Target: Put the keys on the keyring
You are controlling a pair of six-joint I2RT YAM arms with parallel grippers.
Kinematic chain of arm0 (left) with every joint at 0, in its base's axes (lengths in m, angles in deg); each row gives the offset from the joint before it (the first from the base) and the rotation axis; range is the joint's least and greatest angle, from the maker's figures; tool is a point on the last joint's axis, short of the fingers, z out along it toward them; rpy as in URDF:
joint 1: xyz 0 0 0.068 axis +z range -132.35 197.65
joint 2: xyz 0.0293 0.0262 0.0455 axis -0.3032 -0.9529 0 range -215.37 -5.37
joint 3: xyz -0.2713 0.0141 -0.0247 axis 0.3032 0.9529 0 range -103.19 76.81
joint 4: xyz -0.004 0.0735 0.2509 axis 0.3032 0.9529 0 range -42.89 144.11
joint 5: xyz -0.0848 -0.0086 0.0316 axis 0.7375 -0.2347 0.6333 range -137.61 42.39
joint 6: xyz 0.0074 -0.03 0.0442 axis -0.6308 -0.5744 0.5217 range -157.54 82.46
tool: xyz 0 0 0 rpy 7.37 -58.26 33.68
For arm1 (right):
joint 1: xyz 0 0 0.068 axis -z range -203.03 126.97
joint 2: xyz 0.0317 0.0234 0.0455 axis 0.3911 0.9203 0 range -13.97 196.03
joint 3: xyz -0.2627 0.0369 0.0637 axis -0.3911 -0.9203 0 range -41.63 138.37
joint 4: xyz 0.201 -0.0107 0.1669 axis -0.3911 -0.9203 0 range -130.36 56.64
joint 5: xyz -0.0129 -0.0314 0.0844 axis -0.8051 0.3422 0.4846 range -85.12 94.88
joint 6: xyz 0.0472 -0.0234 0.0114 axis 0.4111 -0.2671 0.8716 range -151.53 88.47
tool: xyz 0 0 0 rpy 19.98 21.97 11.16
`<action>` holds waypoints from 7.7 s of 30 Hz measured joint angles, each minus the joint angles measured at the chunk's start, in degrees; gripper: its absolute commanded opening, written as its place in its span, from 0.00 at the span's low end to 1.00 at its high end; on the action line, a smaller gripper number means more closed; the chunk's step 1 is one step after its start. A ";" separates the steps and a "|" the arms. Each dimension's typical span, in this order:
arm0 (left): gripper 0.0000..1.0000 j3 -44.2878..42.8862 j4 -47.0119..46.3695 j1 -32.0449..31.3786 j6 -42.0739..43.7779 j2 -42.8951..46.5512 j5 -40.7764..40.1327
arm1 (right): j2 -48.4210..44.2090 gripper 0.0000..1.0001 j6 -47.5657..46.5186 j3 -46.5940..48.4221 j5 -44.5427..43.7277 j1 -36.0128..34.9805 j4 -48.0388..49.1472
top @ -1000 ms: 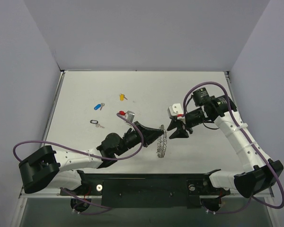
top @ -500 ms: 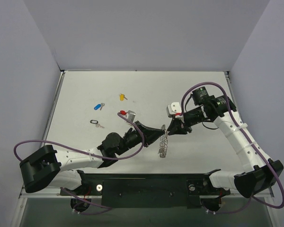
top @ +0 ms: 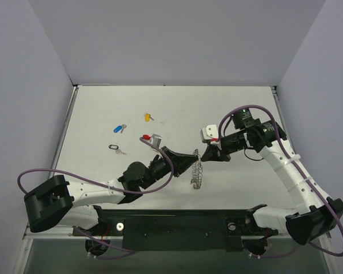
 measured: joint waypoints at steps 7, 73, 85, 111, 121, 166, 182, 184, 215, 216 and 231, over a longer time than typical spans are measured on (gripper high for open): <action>0.00 0.26 -0.28 -1.68 -0.74 -0.17 -5.05 | -3.37 0.00 5.66 -3.06 -2.69 -1.09 5.66; 0.00 11.61 -10.71 -3.23 31.65 1.81 5.73 | -6.32 0.27 48.81 -15.87 9.11 -1.40 28.33; 0.00 11.47 -10.71 -3.23 29.83 1.77 4.72 | -6.32 0.24 53.29 -18.16 9.14 -2.12 33.83; 0.00 11.17 -10.60 -3.23 28.00 1.79 1.90 | -6.36 0.27 54.75 -20.85 9.92 -2.14 36.81; 0.00 11.17 -10.62 -3.23 27.71 2.01 1.68 | -6.36 0.21 54.71 -20.85 9.99 -2.14 36.83; 0.00 11.19 -11.30 -3.23 25.64 2.12 2.16 | -6.91 0.06 49.11 -21.77 12.15 -1.66 34.77; 0.00 11.17 -11.96 -3.28 22.88 1.33 2.89 | -6.91 0.04 47.15 -21.77 12.98 -1.38 32.98; 0.00 11.17 -12.35 -3.28 22.69 1.11 3.13 | -6.91 0.00 46.93 -21.77 12.94 -1.38 32.85; 0.29 11.04 -14.43 -1.05 12.79 -2.01 0.42 | -6.91 0.00 52.74 -23.47 11.61 2.25 36.72; 0.31 11.04 -14.43 -0.90 12.66 -2.01 0.42 | -6.91 0.00 53.07 -23.58 11.61 2.51 36.87; 0.50 7.50 3.06 4.81 12.11 16.26 2.84 | -5.51 0.00 39.93 -18.29 5.81 2.80 21.51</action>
